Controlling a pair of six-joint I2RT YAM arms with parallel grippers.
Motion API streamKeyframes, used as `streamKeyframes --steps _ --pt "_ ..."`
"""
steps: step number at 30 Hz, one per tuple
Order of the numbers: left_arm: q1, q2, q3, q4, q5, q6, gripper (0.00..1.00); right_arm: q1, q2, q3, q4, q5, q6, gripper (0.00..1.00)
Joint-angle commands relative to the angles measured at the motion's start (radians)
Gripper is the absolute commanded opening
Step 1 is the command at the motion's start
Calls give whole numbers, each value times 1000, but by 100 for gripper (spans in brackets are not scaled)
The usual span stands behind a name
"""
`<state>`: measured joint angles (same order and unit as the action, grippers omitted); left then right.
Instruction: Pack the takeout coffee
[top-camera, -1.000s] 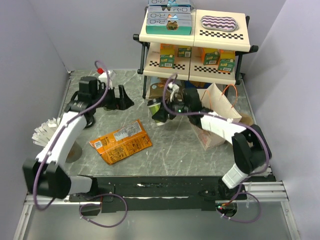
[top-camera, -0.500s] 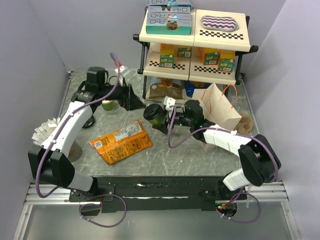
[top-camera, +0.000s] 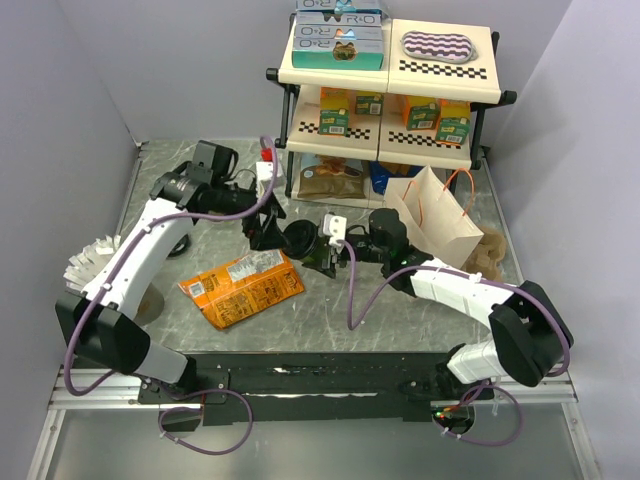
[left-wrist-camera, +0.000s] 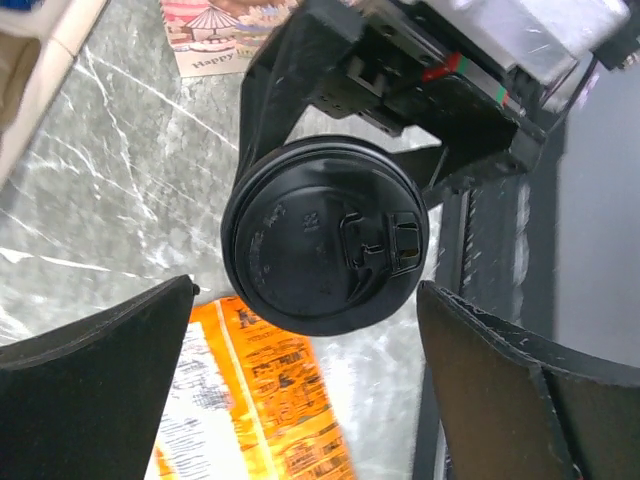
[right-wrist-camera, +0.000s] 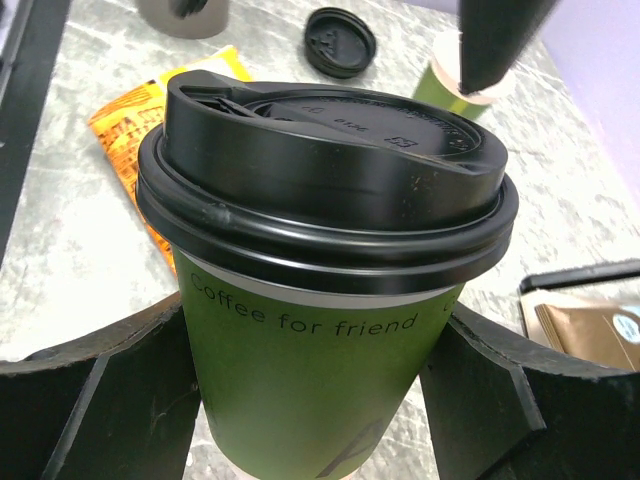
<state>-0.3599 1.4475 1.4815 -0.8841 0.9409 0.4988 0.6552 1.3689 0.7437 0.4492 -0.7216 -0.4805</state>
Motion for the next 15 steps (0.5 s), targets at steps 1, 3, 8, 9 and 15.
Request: streamKeyframes --steps 1,3,8,9,15 --pt "-51 -73 2 -55 -60 247 99 15 -37 16 -44 -82 -78 47" --pt "-80 -94 -30 -32 -88 286 99 17 -34 26 -85 -107 -101 47" --pt "-122 -136 -70 2 -151 346 99 20 -27 46 -116 -108 -118 47" --pt "-126 -134 -63 -9 -148 351 99 20 -25 49 -119 -104 -116 47" --pt "-148 -107 -36 -87 -129 386 99 21 -27 51 -133 -104 -127 47"
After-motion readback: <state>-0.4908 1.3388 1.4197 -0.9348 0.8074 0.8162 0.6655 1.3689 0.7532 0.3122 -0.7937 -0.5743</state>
